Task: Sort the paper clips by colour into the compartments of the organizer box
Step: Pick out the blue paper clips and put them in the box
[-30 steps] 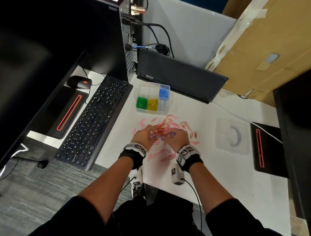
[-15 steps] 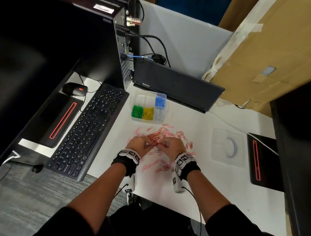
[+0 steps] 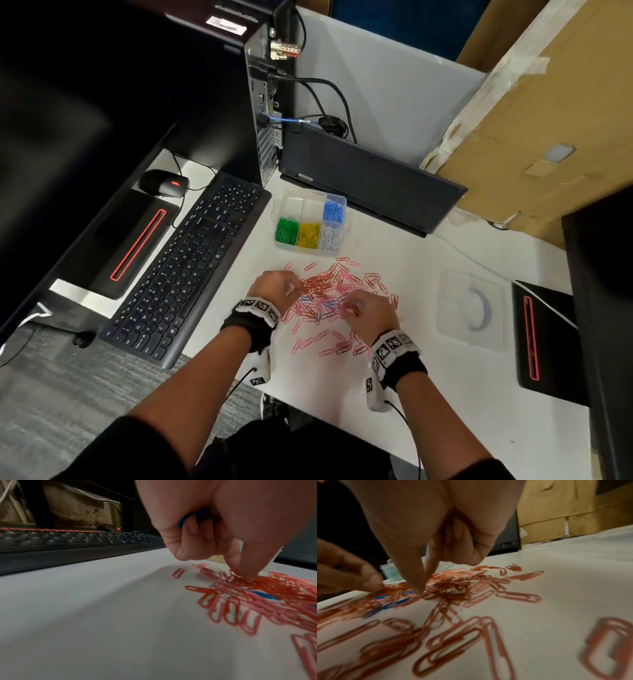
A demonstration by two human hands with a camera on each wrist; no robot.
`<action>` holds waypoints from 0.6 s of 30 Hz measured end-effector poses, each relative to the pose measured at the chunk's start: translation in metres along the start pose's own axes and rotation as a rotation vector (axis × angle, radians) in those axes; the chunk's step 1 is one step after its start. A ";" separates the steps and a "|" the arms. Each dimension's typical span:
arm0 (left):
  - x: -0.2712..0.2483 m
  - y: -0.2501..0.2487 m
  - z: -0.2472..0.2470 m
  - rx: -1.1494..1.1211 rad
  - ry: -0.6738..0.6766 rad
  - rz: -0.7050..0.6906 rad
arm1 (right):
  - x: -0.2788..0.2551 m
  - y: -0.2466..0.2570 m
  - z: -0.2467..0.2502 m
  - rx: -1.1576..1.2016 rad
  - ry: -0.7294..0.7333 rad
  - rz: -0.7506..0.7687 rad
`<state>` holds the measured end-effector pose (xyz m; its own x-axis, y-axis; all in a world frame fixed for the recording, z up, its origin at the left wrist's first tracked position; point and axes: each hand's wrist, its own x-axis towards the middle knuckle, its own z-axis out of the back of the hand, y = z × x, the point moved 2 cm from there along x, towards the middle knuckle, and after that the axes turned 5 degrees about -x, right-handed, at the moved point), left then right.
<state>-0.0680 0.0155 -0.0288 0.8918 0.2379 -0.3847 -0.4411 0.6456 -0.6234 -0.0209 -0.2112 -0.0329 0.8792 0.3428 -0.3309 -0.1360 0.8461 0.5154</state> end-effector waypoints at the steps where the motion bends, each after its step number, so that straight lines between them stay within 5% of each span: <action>1: -0.001 -0.001 0.000 0.004 -0.014 -0.001 | -0.001 0.006 -0.003 -0.041 0.032 0.055; 5: -0.005 -0.005 0.002 0.035 -0.064 -0.022 | -0.001 0.024 -0.012 -0.186 0.102 0.149; 14: -0.007 -0.010 -0.009 0.271 0.055 -0.162 | 0.000 0.027 -0.011 -0.236 0.199 0.154; 18: -0.007 -0.009 -0.014 0.273 0.054 -0.144 | -0.001 0.014 -0.007 0.133 0.210 0.054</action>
<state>-0.0716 -0.0020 -0.0299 0.9334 0.0960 -0.3457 -0.2611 0.8426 -0.4711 -0.0263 -0.1972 -0.0310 0.7566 0.4749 -0.4496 -0.1066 0.7678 0.6318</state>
